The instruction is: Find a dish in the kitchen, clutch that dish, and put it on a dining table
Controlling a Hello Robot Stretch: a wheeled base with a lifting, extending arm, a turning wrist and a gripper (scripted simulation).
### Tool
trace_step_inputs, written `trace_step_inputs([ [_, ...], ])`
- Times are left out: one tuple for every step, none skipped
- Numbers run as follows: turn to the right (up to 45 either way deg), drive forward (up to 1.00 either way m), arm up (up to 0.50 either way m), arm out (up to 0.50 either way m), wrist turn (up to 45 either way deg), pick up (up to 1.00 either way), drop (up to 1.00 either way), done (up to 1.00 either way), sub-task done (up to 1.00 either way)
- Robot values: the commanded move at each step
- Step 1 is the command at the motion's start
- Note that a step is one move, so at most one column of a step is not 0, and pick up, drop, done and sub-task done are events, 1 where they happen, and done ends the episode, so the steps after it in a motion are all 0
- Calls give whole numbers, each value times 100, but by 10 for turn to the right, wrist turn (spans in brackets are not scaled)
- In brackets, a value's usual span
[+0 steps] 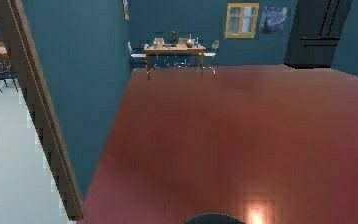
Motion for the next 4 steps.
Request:
trace_step_inputs([
  [0,100,0,0,0,0,0,0,0],
  [0,100,0,0,0,0,0,0,0],
  [0,100,0,0,0,0,0,0,0],
  [0,100,0,0,0,0,0,0,0],
])
